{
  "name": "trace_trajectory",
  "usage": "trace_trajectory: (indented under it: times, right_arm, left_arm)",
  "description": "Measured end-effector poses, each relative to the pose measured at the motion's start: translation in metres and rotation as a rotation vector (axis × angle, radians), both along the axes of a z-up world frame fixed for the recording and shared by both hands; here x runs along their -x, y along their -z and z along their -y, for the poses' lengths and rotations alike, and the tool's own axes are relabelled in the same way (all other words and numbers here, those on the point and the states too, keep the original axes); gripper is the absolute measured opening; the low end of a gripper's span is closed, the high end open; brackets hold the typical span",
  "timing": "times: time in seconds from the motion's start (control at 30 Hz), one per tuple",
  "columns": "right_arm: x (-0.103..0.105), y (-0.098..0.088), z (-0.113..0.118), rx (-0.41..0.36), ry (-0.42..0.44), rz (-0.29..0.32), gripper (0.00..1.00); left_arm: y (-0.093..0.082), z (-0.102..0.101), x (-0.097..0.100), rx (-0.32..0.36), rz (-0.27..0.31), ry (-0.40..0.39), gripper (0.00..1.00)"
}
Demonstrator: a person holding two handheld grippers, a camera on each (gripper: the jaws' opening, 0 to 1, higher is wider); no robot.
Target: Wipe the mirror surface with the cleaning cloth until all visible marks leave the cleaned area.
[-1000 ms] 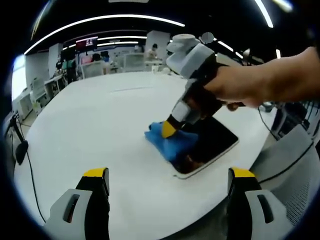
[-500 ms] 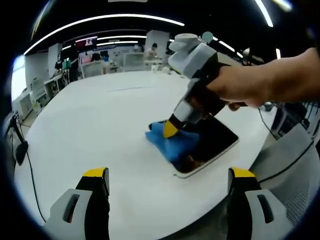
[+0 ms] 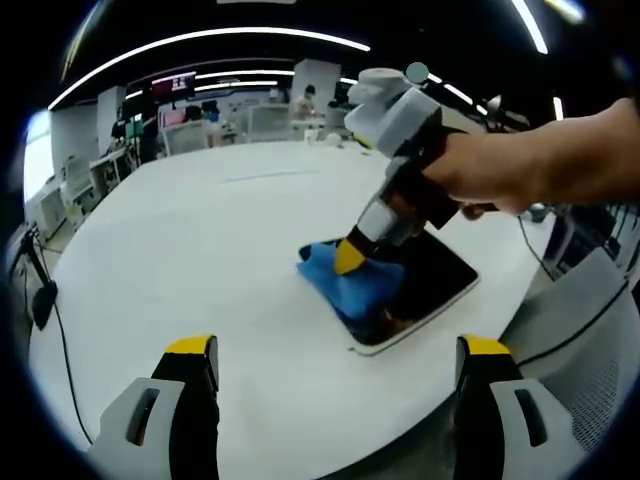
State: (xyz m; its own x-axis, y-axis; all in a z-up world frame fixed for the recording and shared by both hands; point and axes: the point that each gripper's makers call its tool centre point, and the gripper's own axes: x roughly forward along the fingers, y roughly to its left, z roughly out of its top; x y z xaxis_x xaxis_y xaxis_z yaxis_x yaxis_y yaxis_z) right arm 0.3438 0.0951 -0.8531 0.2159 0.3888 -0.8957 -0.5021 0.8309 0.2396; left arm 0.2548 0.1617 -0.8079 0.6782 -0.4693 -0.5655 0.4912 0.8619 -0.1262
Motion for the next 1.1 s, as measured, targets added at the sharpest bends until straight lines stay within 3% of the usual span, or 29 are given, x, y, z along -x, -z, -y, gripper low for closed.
trace_trajectory:
  times: [1.1]
  right_arm:
    - [0.002,-0.001,0.039,-0.017,0.046,-0.008,0.02]
  left_arm:
    - [0.002,0.0,0.0,-0.001,-0.008,0.003,0.99]
